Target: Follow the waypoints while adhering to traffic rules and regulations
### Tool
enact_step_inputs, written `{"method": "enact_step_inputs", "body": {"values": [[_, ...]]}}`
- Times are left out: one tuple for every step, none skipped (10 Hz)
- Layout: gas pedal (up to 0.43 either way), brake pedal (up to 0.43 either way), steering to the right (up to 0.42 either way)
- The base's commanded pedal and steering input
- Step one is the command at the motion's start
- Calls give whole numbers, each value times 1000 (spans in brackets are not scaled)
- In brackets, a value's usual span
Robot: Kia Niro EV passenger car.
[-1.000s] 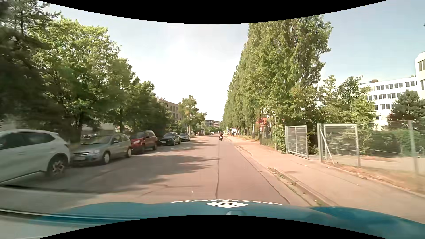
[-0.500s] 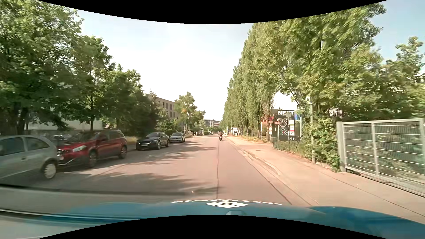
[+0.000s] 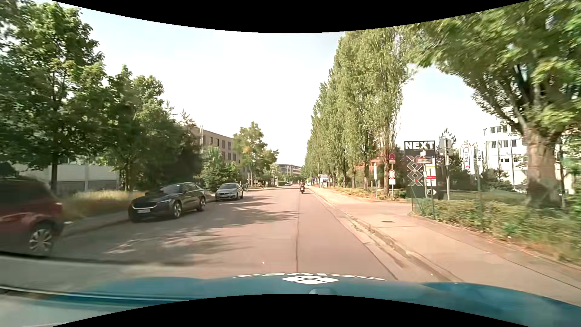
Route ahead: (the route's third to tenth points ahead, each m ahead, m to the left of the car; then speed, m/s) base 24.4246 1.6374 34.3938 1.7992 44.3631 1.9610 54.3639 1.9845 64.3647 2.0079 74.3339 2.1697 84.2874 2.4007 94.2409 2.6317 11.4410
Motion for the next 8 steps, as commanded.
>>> {"method": "enact_step_inputs", "body": {"values": [[59, 0, -6], [59, 0, -6], [59, 0, -6], [59, 0, -5], [59, 0, -3], [59, 0, -3], [59, 0, -3], [59, 0, -1]]}}
